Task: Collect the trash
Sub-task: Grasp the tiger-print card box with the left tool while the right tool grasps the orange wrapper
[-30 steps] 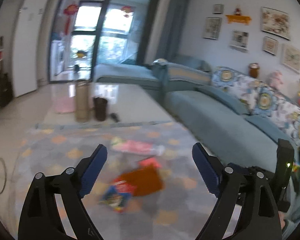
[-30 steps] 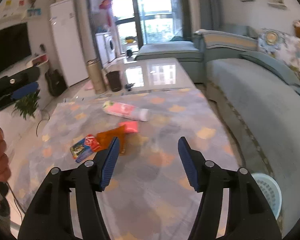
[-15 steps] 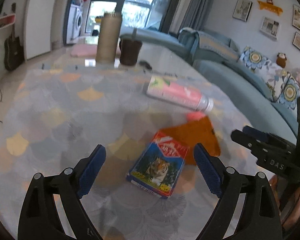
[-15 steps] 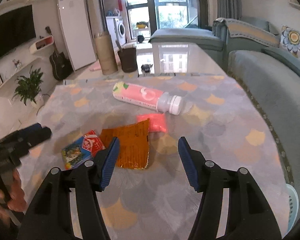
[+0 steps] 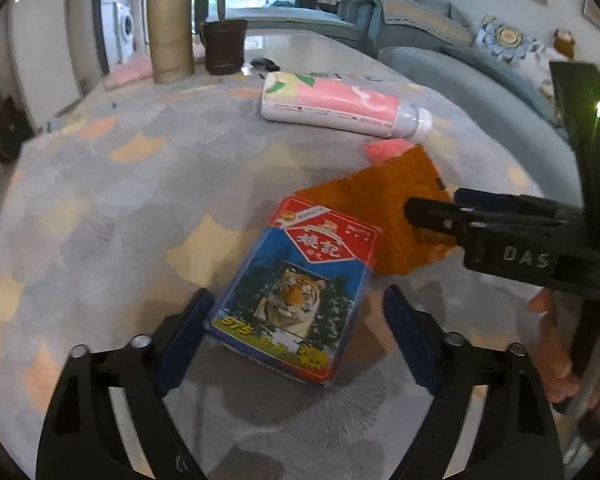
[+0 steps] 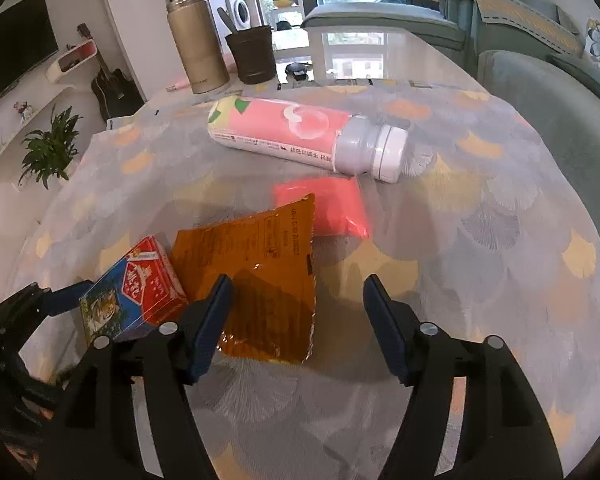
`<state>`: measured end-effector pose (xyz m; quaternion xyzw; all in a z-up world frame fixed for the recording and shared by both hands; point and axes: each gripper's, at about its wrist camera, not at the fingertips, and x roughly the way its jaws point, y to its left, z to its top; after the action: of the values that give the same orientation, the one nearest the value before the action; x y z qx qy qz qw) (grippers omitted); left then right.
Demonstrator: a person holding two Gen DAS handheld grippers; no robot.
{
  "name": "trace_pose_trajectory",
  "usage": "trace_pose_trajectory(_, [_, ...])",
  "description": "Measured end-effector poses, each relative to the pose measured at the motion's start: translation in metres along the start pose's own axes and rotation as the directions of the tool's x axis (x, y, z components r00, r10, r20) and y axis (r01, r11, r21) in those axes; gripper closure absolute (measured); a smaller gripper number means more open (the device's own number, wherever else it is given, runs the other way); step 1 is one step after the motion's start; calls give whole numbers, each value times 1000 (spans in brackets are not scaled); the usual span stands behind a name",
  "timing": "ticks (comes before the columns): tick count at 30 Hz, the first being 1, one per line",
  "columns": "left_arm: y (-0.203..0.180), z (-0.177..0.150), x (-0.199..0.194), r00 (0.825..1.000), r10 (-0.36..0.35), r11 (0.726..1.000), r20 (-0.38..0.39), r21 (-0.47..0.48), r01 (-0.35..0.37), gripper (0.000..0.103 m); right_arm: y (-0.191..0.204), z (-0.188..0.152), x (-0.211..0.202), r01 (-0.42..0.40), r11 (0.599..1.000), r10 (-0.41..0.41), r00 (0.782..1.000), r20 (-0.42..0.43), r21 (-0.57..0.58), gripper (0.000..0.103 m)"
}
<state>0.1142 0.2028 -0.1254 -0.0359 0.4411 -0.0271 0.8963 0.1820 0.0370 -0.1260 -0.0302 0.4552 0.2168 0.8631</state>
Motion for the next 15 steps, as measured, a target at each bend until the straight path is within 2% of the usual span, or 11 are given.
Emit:
trace_pose_trajectory(1, [0, 0, 0, 1000, 19, 1000, 3, 1, -19, 28, 0, 0, 1, -8, 1000, 8, 1000, -2, 2, 34])
trace_pose_trajectory(8, [2, -6, -9, 999, 20, 1000, 28, -20, -19, 36, 8, 9, 10, -28, 999, 28, 1000, -11, -18, 33])
trace_pose_trajectory(13, [10, -7, -16, 998, 13, 997, 63, -80, -8, 38, 26, 7, 14, -31, 993, 27, 999, -33, -111, 34])
trace_pose_trajectory(14, [10, -7, -17, 998, 16, 996, 67, -85, -10, 38, 29, 6, 14, -19, 992, 15, 999, -31, -127, 36])
trace_pose_trajectory(15, [11, -6, -18, 997, 19, 996, 72, -91, -12, 38, 33, 4, 13, -14, 989, 11, 1000, -23, -146, 47])
